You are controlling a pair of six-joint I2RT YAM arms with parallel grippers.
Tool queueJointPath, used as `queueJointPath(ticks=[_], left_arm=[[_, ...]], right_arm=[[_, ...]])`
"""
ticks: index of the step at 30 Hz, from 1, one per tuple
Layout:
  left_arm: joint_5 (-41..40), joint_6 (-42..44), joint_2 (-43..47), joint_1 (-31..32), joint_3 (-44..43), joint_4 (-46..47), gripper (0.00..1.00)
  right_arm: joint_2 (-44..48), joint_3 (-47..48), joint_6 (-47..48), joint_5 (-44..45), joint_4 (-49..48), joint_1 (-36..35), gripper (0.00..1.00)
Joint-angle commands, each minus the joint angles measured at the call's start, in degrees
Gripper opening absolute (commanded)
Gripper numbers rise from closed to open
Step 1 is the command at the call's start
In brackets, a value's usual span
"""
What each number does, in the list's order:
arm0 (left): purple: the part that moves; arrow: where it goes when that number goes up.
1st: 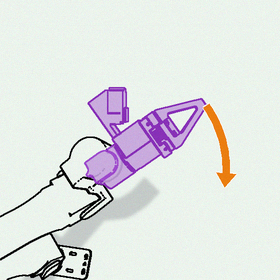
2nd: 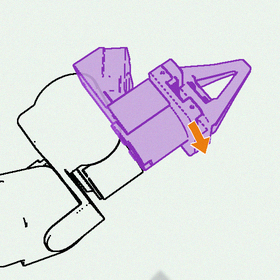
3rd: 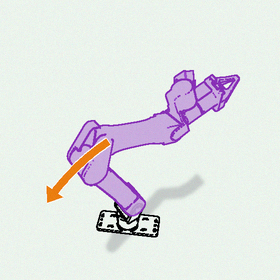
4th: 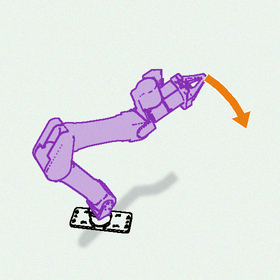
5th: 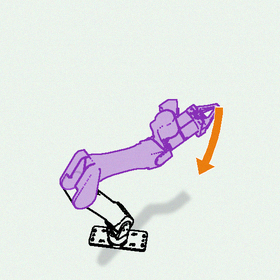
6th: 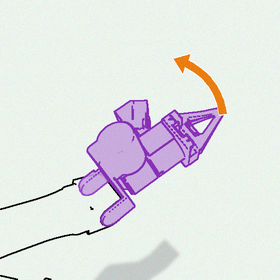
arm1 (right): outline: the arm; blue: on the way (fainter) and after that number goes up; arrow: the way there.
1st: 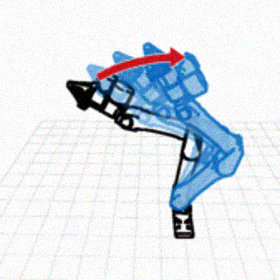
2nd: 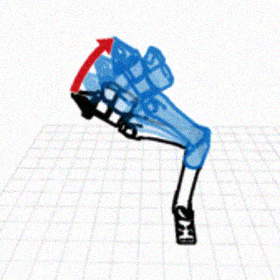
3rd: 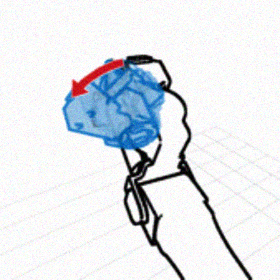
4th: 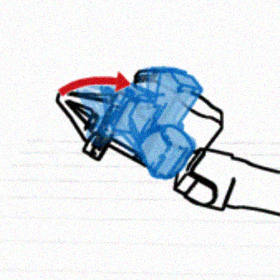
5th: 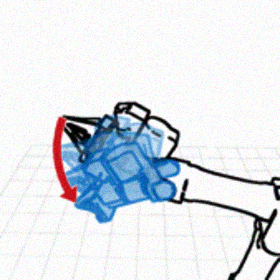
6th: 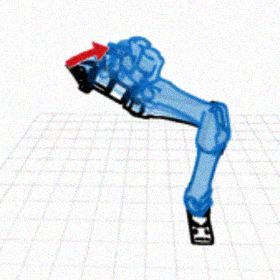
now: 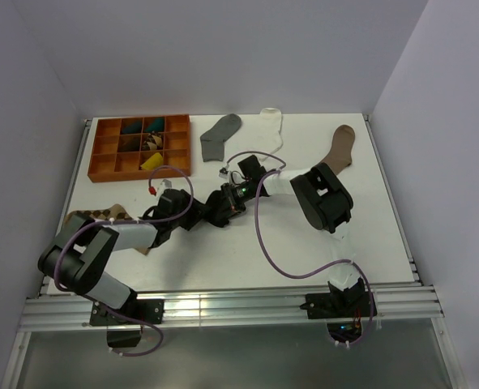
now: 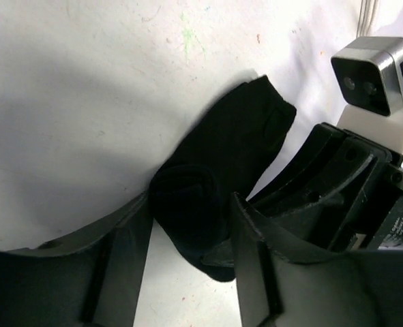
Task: Roll the socks
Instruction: Roll the sock at the center of the board.
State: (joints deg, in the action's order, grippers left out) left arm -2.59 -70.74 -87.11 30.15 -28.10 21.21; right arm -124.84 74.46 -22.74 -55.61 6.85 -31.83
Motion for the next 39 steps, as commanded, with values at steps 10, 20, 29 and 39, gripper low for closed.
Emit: queueJointPath(ticks=[10,20,29,39], left_arm=[[-2.42,1.39,-6.67,0.87,-2.49,-8.99,0.17],[-2.42,5.78,-8.95,0.87,-7.32,-14.7,0.01],[-1.8,10.44,-10.18,0.87,-12.15,-20.06,0.0],[-0.05,13.61,-11.76,0.79,-15.32,-22.88,0.0]], right_arm=[[2.04,-3.96,2.35,12.81,-0.78,0.28,0.22],[19.44,-13.53,10.95,31.25,-6.58,-2.88,0.51],[31.13,-26.09,19.66,53.57,-21.34,-13.07,0.59],[33.7,-29.02,28.45,60.27,-29.0,-19.84,0.63]])
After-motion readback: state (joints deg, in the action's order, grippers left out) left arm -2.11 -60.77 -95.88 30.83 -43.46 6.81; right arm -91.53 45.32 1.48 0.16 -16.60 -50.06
